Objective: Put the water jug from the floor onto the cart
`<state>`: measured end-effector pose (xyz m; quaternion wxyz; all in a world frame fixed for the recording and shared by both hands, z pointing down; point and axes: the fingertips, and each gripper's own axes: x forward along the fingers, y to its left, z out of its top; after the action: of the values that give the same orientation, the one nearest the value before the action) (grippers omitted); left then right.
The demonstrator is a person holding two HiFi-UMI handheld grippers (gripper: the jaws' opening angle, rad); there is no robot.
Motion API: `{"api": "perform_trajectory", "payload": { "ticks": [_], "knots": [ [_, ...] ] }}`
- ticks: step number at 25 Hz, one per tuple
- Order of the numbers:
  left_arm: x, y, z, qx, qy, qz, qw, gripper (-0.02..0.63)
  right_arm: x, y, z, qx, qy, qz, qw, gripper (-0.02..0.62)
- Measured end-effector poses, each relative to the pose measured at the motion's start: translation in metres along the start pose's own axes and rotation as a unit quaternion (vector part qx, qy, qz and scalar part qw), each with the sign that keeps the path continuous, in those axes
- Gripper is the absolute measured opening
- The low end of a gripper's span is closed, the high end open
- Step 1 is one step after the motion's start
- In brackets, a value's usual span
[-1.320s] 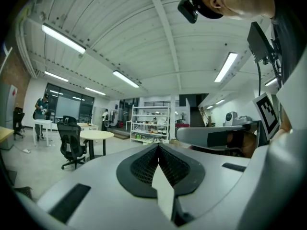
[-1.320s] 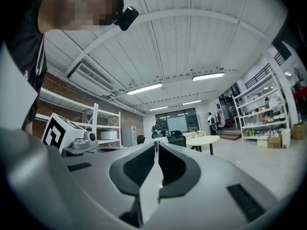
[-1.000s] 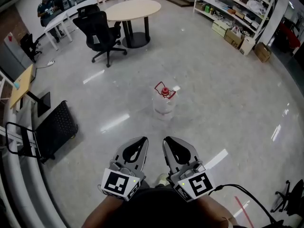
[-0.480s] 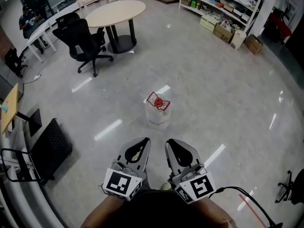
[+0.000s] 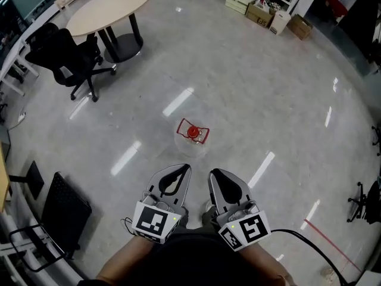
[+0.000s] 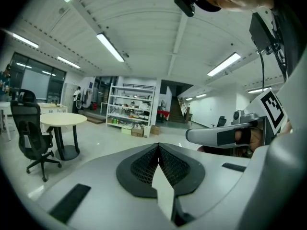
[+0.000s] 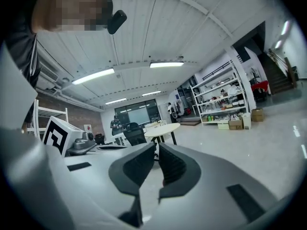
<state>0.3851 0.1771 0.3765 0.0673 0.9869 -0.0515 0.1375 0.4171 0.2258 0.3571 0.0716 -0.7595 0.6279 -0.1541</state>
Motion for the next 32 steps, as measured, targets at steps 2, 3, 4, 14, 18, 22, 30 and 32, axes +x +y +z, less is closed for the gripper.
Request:
{"api": "perform_trajectory", "payload": {
  "ticks": [2,3,4,14,18,22,30,32],
  "knots": [
    [0.022,0.012,-0.004,-0.006,0.011,-0.006,0.9999,0.005,0.018,-0.016,-0.001,0.005,0.003,-0.007,1.0,0.005],
    [0.034,0.018,-0.003,-0.007,0.015,-0.008,0.9998,0.005,0.027,-0.025,0.0,0.007,0.005,-0.01,1.0,0.005],
    [0.046,0.024,-0.002,-0.008,0.017,-0.009,0.9998,0.005,0.036,-0.035,0.001,0.008,0.007,-0.011,1.0,0.005],
    [0.164,0.086,-0.028,-0.035,0.052,0.034,0.9975,0.005,0.121,-0.152,-0.029,0.042,0.057,0.001,0.997,0.006],
    [0.204,0.12,-0.112,-0.038,0.073,0.019,0.9964,0.005,0.156,-0.187,-0.108,0.044,0.07,-0.019,0.996,0.019],
    [0.243,0.161,-0.222,-0.037,0.091,0.023,0.9949,0.005,0.186,-0.236,-0.223,0.056,0.08,-0.056,0.994,0.046],
    [0.307,0.273,-0.411,-0.121,0.095,0.1,0.9831,0.071,0.234,-0.337,-0.427,0.123,0.081,-0.152,0.977,0.093],
    [0.32,0.288,-0.444,-0.137,0.098,0.105,0.98,0.077,0.244,-0.352,-0.458,0.135,0.085,-0.167,0.973,0.109]
  ]
}}
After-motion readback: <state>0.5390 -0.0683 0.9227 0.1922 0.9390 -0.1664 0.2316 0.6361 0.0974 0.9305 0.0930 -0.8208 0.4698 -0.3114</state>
